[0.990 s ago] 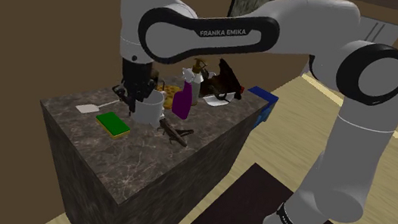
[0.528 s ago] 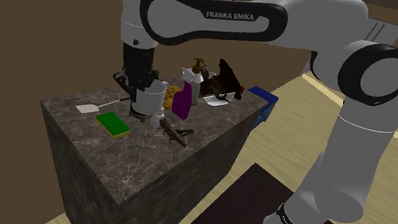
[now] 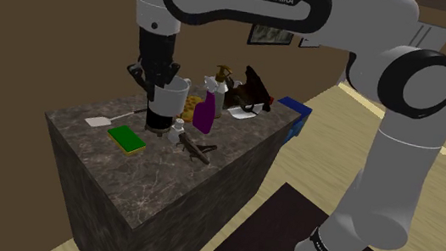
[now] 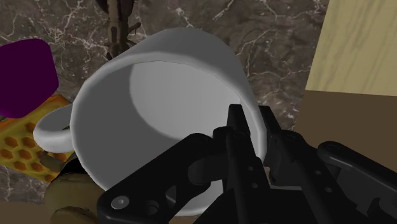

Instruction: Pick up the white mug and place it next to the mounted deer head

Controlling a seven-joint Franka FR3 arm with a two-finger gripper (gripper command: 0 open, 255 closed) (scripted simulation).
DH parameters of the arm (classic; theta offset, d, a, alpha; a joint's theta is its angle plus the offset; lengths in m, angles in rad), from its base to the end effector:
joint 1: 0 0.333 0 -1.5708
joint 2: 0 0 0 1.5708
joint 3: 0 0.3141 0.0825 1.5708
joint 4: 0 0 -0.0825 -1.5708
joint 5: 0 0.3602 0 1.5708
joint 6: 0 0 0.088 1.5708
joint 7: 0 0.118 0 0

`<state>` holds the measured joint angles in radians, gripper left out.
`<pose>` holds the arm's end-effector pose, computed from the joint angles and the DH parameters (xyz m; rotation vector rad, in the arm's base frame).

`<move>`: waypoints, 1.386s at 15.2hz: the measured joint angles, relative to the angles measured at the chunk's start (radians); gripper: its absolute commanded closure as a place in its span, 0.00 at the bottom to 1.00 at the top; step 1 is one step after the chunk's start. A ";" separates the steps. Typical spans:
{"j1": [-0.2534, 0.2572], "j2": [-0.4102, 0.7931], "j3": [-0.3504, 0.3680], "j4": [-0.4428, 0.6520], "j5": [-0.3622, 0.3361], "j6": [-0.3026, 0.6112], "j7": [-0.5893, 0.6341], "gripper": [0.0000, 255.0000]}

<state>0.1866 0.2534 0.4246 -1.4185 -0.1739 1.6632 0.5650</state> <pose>0.5256 0.3080 0.5551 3.0890 0.0747 0.0770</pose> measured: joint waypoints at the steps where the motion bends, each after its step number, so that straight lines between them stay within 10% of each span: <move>1: 0.002 0.003 0.000 0.019 -0.001 -0.016 -0.001 1.00; 18: 0.069 0.119 0.004 0.415 -0.054 -0.302 -0.006 1.00; 21: 0.009 0.039 -0.003 0.306 -0.017 -0.266 -0.048 1.00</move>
<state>0.1953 0.2925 0.4216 -1.1124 -0.1912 1.3977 0.5169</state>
